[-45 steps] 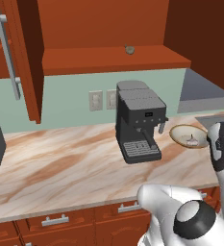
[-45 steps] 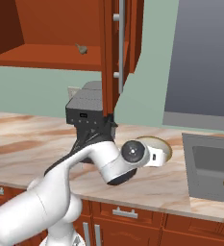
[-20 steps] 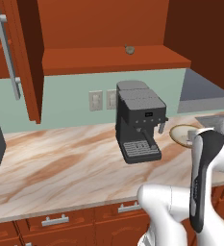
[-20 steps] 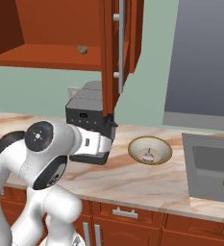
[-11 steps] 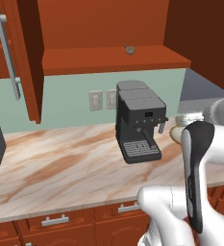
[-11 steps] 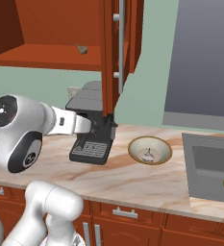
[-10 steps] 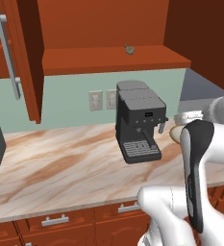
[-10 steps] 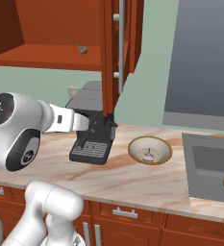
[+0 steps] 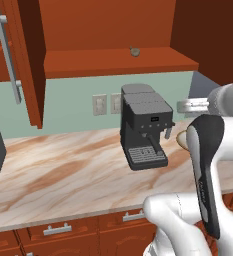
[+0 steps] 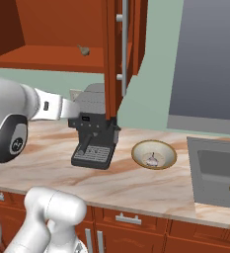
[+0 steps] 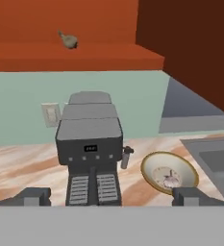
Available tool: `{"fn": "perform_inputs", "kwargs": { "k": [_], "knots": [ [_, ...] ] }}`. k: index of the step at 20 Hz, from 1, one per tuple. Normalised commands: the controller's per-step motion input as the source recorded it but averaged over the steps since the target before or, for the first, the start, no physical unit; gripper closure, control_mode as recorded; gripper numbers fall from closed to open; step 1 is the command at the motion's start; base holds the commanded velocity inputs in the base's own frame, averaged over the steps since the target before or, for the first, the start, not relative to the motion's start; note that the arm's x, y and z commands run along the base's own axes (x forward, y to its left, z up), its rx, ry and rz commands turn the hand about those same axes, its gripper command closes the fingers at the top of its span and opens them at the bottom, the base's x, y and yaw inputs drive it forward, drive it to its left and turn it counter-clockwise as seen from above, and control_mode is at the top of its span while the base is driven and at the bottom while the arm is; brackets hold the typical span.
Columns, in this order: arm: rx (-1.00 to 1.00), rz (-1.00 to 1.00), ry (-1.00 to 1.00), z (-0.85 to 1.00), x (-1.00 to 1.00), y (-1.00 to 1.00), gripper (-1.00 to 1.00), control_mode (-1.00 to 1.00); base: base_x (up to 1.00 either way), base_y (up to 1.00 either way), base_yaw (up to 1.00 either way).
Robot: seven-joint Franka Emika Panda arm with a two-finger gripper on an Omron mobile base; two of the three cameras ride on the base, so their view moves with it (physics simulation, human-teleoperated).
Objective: Pick the garlics from the cabinet and place them in one bowl. Pick the peach from the sink and place it in the other bowl.
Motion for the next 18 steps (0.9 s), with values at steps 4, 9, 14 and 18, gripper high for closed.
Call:
{"fn": "perform_inputs", "kwargs": {
  "k": [4, 9, 14, 18],
  "knots": [
    [0.09, -0.04, -0.08, 0.33, 0.11, 0.14, -1.00, -1.00, 0.00, 0.00, 0.00],
    [0.01, 0.00, -0.01, 0.47, 0.37, 0.27, -1.00, -1.00, 0.00, 0.00, 0.00],
    [0.00, 0.01, 0.02, 0.44, 0.41, 0.18, -1.00, -1.00, 0.00, 0.00, 0.00],
    [0.00, 0.02, 0.01, 0.14, 0.45, 0.13, -1.00, -1.00, 0.00, 0.00, 0.00]
  ]
}}
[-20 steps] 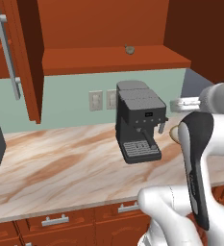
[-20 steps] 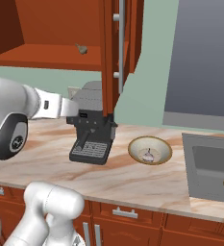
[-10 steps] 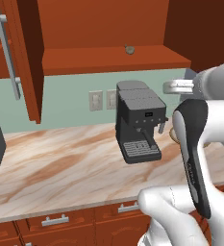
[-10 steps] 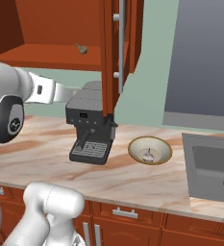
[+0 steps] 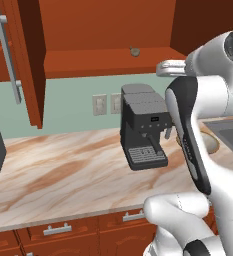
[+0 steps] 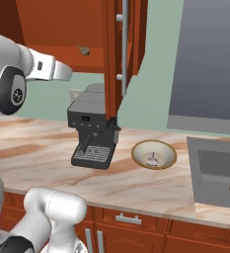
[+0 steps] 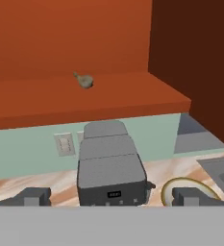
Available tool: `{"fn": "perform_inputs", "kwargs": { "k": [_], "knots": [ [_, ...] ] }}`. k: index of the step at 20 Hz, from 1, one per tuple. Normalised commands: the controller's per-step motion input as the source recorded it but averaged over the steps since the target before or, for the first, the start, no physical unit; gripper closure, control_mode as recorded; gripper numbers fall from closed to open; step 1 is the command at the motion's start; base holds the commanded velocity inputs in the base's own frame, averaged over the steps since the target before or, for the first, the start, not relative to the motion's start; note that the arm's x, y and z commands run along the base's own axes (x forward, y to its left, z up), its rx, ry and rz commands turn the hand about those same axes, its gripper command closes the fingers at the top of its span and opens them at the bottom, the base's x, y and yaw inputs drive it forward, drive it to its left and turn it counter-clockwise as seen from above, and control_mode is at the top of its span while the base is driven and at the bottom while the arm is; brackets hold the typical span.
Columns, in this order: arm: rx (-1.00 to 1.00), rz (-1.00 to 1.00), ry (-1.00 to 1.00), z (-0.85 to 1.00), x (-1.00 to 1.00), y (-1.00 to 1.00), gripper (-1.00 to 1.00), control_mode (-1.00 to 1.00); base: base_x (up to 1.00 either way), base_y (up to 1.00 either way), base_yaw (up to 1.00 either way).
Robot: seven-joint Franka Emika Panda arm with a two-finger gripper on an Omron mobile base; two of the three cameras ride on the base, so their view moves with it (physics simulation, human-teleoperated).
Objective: Pick the garlics from the cabinet and place them in one bowl. Pick the peach from the sink and place it in the other bowl.
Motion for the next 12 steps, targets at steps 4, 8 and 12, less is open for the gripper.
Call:
{"fn": "perform_inputs", "kwargs": {
  "k": [4, 8, 12],
  "knots": [
    [0.00, 0.01, 0.00, 0.00, 0.58, 0.07, -1.00, -1.00, 0.00, 0.00, 0.00],
    [0.00, 0.02, 0.00, -0.08, 0.65, 0.01, -1.00, -1.00, 0.00, 0.00, 0.00],
    [0.00, 0.03, 0.00, -0.15, 0.66, 0.01, -1.00, -1.00, 0.00, 0.00, 0.00]
  ]
}}
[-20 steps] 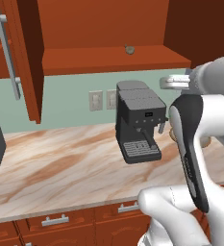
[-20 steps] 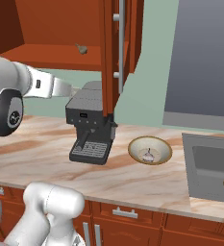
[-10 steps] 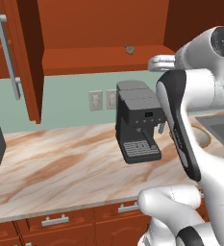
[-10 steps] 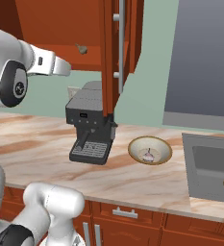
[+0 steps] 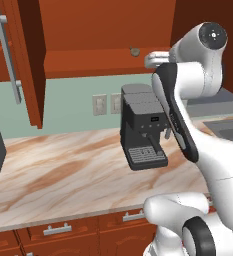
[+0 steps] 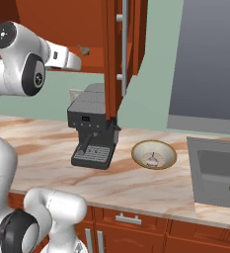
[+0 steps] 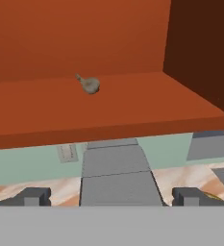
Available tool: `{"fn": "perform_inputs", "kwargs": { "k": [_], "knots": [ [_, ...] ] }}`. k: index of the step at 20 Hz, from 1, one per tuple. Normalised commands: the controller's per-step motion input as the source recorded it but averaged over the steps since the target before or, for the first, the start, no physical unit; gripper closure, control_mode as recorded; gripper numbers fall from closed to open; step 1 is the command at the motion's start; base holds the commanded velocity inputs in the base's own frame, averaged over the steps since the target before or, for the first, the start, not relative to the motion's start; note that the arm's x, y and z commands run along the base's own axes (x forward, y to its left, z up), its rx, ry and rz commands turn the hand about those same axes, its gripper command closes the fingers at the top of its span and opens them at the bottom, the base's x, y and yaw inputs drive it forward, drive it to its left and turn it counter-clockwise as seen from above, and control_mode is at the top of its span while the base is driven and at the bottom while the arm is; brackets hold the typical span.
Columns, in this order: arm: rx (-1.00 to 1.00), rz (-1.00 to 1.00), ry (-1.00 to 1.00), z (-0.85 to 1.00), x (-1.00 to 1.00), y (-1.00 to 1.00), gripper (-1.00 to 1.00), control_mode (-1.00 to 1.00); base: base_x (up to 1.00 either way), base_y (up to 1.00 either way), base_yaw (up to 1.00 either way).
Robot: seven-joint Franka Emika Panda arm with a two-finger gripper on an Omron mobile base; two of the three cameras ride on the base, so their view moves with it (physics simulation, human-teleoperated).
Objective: Pick the garlics from the cabinet and place them in one bowl. Pick the peach from the sink and place it in the other bowl.
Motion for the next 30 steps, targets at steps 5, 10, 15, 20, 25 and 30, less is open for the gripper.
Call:
{"fn": "perform_inputs", "kwargs": {
  "k": [5, 10, 15, 20, 25, 30],
  "knots": [
    [0.00, 0.03, 0.00, -0.22, 0.65, 0.08, -1.00, -1.00, 0.00, 0.00, 0.00],
    [0.00, 0.02, 0.00, -0.10, 0.67, 0.02, -1.00, -1.00, 0.00, 0.00, 0.00],
    [0.00, 0.00, 0.00, 0.00, 0.68, 0.01, -1.00, -1.00, 0.00, 0.00, 0.00],
    [0.00, 0.00, 0.00, 0.00, 0.62, 0.11, -1.00, -1.00, 0.00, 0.00, 0.00],
    [0.00, 0.00, 0.00, 0.00, 0.55, 0.05, -1.00, -1.00, 0.00, 0.00, 0.00],
    [0.00, 0.00, 0.02, 0.01, 0.54, 0.00, -1.00, -1.00, 0.00, 0.00, 0.00]
  ]
}}
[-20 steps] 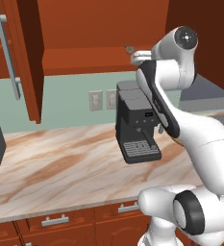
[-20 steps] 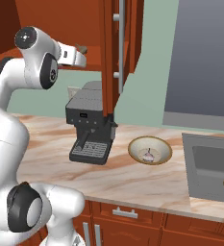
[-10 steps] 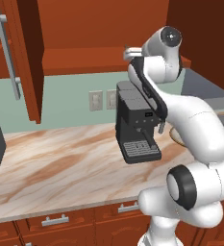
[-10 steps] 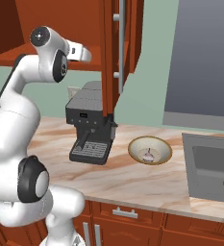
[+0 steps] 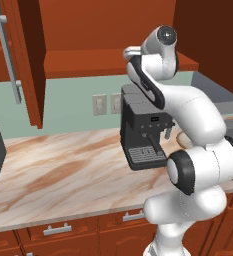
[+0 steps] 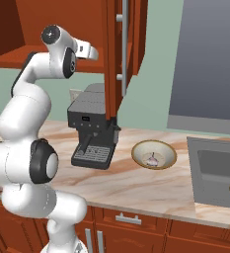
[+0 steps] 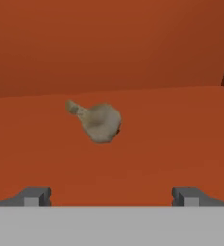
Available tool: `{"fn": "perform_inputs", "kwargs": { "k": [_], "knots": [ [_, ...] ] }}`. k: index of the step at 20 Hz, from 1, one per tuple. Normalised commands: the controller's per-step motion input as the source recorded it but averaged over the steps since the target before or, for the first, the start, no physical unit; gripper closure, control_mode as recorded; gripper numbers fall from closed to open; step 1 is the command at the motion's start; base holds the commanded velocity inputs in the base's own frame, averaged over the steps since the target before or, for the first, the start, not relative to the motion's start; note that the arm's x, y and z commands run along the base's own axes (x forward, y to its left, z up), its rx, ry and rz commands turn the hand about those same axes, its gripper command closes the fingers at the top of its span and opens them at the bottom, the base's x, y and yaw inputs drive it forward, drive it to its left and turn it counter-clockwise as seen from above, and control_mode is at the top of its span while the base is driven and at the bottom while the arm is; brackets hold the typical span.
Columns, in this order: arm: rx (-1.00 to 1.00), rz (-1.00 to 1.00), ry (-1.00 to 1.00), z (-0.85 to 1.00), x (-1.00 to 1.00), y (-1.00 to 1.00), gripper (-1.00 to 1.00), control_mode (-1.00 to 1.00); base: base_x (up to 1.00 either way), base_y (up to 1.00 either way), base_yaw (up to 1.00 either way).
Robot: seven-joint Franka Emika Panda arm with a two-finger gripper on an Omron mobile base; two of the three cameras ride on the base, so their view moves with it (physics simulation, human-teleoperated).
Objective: Pick the garlics from the cabinet and place them in one bowl. Pick the peach from the sink and place it in the other bowl.
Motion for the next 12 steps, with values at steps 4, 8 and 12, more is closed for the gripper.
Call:
{"fn": "perform_inputs", "kwargs": {
  "k": [4, 8, 12],
  "knots": [
    [0.00, 0.00, 0.05, 0.00, 0.45, 0.01, -1.00, -1.00, 0.00, 0.00, 0.00],
    [0.00, 0.00, 0.04, 0.04, 0.37, 0.00, -1.00, -1.00, 0.00, 0.00, 0.00],
    [0.00, 0.00, 0.00, 0.02, 0.27, 0.00, -1.00, -1.00, 0.00, 0.00, 0.00]
  ]
}}
